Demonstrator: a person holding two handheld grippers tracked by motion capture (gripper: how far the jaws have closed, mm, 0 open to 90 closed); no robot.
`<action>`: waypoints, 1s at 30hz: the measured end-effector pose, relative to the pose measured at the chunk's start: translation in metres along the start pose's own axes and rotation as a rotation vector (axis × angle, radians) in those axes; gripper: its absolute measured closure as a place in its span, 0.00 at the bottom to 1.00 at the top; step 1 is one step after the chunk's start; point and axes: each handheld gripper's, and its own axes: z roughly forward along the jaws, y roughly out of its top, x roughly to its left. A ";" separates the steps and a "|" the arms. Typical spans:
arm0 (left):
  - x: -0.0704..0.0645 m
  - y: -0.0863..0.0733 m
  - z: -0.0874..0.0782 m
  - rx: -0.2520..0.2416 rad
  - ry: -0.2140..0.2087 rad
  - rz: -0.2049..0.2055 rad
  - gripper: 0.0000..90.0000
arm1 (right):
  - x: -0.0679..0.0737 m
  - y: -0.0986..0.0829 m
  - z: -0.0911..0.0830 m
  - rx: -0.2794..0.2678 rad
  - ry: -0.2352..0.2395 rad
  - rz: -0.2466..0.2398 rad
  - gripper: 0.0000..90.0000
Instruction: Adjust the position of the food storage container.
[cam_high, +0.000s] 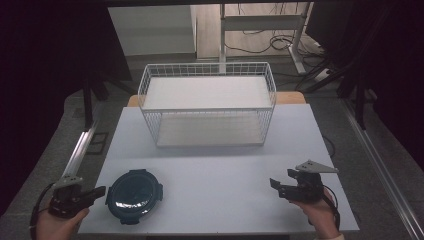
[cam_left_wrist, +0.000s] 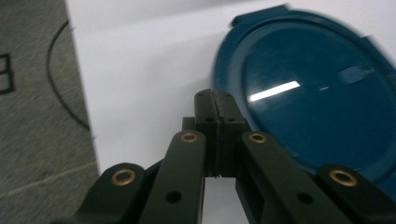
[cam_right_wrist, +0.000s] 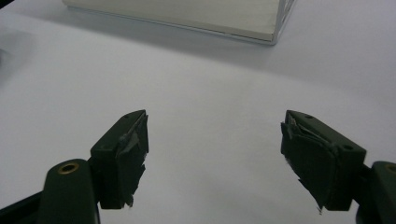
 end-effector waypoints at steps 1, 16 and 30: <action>0.001 -0.001 0.001 0.008 0.007 -0.001 1.00 | 0.000 0.000 0.000 0.002 -0.001 0.001 0.25; 0.005 -0.023 0.017 0.135 -0.047 -0.050 1.00 | -0.001 -0.002 0.004 0.026 -0.006 -0.001 0.25; 0.000 -0.023 0.018 0.173 -0.045 -0.067 1.00 | -0.001 -0.002 0.007 0.036 -0.007 0.005 0.25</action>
